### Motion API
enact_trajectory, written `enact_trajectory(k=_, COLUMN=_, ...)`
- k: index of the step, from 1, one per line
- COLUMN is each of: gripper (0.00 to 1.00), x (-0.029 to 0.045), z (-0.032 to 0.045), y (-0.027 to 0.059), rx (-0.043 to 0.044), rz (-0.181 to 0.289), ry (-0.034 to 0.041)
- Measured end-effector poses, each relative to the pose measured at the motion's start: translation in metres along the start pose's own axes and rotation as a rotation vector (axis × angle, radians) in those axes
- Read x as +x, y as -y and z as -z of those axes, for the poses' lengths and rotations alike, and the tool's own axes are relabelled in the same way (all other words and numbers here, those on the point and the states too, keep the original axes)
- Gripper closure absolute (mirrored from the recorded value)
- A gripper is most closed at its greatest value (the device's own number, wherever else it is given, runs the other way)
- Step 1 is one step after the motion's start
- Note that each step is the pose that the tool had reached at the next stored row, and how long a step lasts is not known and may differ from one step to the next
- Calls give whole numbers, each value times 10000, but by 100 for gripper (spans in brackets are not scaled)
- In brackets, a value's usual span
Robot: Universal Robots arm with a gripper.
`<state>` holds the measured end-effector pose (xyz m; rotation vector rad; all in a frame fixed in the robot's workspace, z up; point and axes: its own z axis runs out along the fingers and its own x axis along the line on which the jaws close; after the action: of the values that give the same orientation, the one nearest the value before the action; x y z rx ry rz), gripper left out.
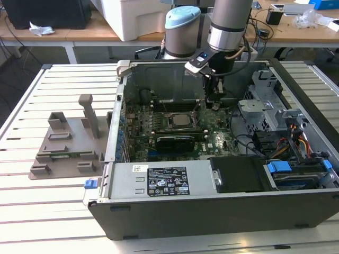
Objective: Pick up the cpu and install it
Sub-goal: 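Close the cpu cover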
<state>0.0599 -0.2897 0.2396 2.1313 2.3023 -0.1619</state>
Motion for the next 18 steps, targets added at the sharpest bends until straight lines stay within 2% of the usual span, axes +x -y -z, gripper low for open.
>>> enact_trajectory(k=7, gripper=89, x=6, z=-6, y=77, rx=0, rz=1, ry=-1)
enact_trajectory(k=12, gripper=89, x=15, z=-14, y=189, rx=0, rz=0, ry=0)
enact_trajectory(k=18, gripper=89, x=23, z=-22, y=284, rx=-1, rz=-1, ry=0)
